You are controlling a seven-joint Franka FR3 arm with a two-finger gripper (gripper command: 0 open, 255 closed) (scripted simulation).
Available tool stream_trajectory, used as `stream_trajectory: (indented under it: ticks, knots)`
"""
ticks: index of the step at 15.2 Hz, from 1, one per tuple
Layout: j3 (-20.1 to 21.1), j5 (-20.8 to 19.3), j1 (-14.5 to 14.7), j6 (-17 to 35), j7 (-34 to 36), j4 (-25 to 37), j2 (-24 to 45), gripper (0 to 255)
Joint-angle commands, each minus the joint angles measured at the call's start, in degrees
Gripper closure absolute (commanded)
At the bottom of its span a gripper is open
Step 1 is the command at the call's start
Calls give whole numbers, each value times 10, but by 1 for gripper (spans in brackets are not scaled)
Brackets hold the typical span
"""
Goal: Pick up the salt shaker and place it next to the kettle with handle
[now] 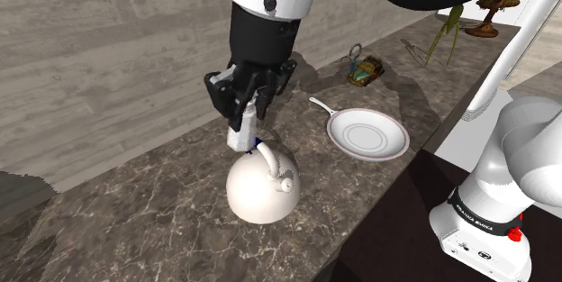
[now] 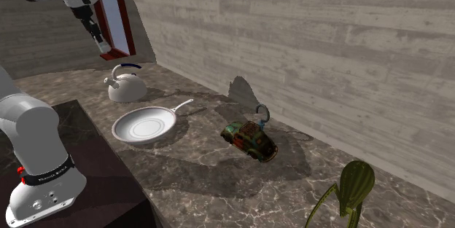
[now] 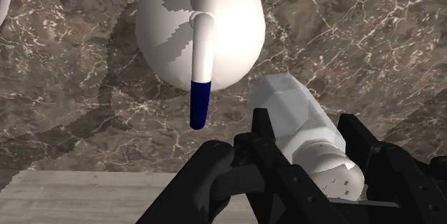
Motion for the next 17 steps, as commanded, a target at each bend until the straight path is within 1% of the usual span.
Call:
stream_trajectory:
  ticks: [1,5,6,17]
  knots:
    - [28,-21,0,-6,37,39,36,255]
    - [80,-82,6,-19,115,117,118,255]
    - [84,-89,9,-21,124,126,127,255]
    - [85,-97,10,62,136,45,132,255]
